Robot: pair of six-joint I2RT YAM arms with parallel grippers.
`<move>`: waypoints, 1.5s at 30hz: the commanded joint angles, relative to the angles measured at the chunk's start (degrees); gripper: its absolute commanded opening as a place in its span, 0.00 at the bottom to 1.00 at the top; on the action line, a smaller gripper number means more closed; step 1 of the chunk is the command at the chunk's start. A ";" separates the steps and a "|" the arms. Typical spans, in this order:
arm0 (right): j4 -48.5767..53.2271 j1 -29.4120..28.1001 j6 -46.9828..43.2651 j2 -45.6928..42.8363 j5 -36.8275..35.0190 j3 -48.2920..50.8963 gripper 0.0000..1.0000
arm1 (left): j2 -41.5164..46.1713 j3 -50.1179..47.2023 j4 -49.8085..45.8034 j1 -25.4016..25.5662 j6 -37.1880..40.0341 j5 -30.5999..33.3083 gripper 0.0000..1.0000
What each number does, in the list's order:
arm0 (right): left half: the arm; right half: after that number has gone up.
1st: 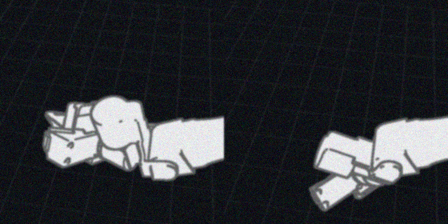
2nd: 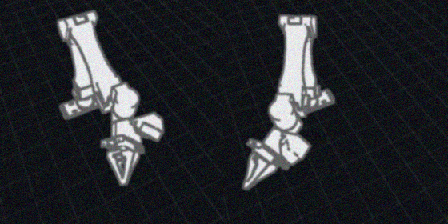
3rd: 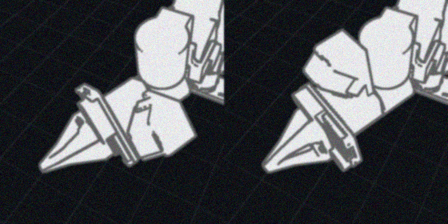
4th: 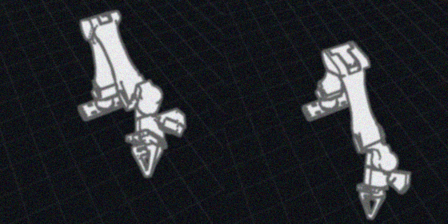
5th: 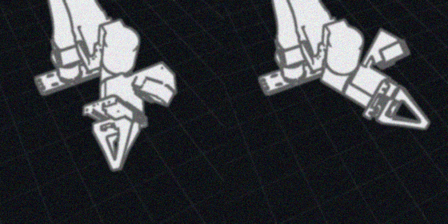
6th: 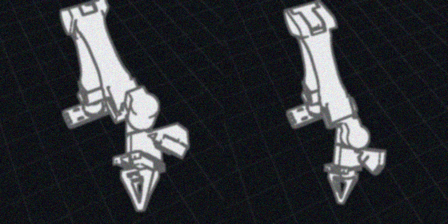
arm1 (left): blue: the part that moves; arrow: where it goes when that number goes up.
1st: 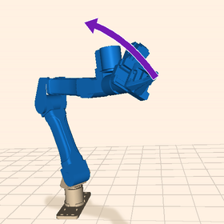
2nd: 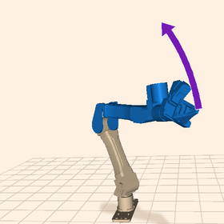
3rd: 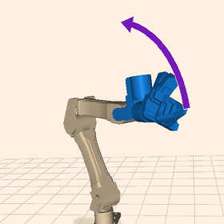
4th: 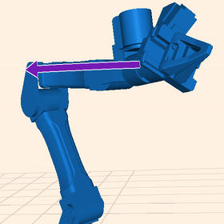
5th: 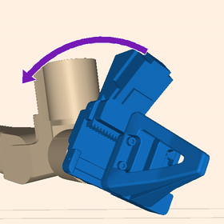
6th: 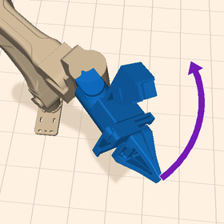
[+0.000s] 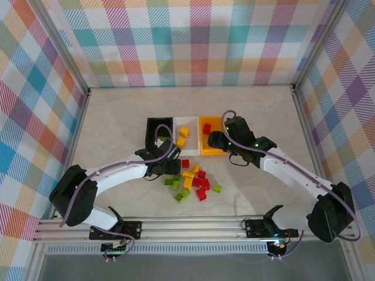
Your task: Sort the legos into containers by color
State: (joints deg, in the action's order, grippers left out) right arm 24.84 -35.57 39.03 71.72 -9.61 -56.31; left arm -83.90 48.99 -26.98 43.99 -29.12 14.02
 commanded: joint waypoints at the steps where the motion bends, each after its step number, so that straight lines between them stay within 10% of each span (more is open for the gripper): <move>1: -1.12 0.43 1.05 -1.89 -0.23 0.83 0.76 | -3.91 -0.48 2.20 0.31 -0.31 -1.67 0.88; 25: -0.79 1.63 1.36 -4.23 -0.59 3.14 0.76 | -8.74 0.85 4.29 0.95 1.20 0.19 0.37; 33: -1.92 2.86 1.57 -5.80 -0.33 4.84 0.76 | 0.30 10.40 -0.99 1.21 1.34 1.33 0.37; 45: 0.73 4.11 1.62 -9.35 -0.17 7.31 0.76 | -24.41 36.60 -4.27 -4.64 5.04 2.20 0.38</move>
State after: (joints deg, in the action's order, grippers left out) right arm 24.75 -31.83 40.07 64.14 -9.82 -50.09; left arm -103.92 81.23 -27.66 40.86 -25.56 15.11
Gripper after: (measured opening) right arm 0.764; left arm 0.373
